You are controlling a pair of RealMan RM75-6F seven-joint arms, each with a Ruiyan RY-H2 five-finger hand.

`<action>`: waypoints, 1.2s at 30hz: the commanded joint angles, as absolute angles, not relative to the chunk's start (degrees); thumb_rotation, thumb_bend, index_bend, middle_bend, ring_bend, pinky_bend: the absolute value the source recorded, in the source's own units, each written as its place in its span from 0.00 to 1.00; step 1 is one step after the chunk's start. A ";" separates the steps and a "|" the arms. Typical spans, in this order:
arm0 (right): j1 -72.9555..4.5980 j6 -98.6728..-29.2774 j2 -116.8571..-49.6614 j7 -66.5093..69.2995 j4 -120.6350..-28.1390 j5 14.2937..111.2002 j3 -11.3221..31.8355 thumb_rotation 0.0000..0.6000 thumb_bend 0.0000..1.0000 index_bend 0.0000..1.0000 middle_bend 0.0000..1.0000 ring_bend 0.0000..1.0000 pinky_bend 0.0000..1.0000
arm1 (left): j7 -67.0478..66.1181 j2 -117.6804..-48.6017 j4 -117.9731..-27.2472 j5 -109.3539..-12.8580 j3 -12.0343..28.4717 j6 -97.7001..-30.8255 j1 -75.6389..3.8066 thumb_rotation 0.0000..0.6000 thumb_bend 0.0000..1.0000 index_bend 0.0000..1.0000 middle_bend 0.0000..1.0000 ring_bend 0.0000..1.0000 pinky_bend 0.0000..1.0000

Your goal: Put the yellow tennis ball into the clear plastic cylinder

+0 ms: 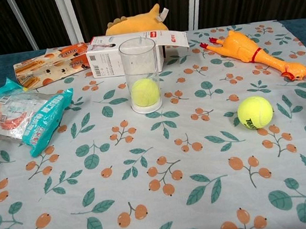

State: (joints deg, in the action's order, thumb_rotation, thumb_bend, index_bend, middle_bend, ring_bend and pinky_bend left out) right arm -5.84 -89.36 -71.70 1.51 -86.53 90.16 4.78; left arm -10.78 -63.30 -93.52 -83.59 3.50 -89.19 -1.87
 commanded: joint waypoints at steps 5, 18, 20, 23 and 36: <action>-5.80 -88.86 -71.50 0.80 -86.92 89.78 4.60 1.00 0.21 0.15 0.11 0.08 0.00 | -10.76 -63.24 -93.48 -83.49 3.53 -89.14 -1.87 1.00 0.00 0.06 0.00 0.00 0.07; -5.55 -87.99 -69.95 0.24 -88.64 88.68 4.51 1.00 0.21 0.15 0.11 0.08 0.00 | -10.42 -63.07 -93.61 -83.21 3.87 -89.75 -1.61 1.00 0.00 0.06 0.00 0.00 0.07; -5.49 -87.74 -69.72 0.22 -89.06 88.27 4.53 1.00 0.21 0.15 0.11 0.08 0.00 | -10.37 -63.06 -93.61 -83.23 3.85 -89.78 -1.58 1.00 0.00 0.06 0.00 0.00 0.07; -5.46 -87.22 -69.44 0.23 -89.68 87.76 4.47 1.00 0.21 0.14 0.11 0.08 0.00 | -10.45 -63.09 -93.61 -83.19 3.84 -89.64 -1.63 1.00 0.00 0.06 0.00 0.00 0.07; -9.20 -78.95 -66.45 0.56 -95.82 86.74 4.03 1.00 0.21 0.14 0.10 0.08 0.00 | -10.33 -63.03 -93.60 -82.88 3.90 -88.99 -1.89 1.00 0.00 0.06 0.00 0.00 0.07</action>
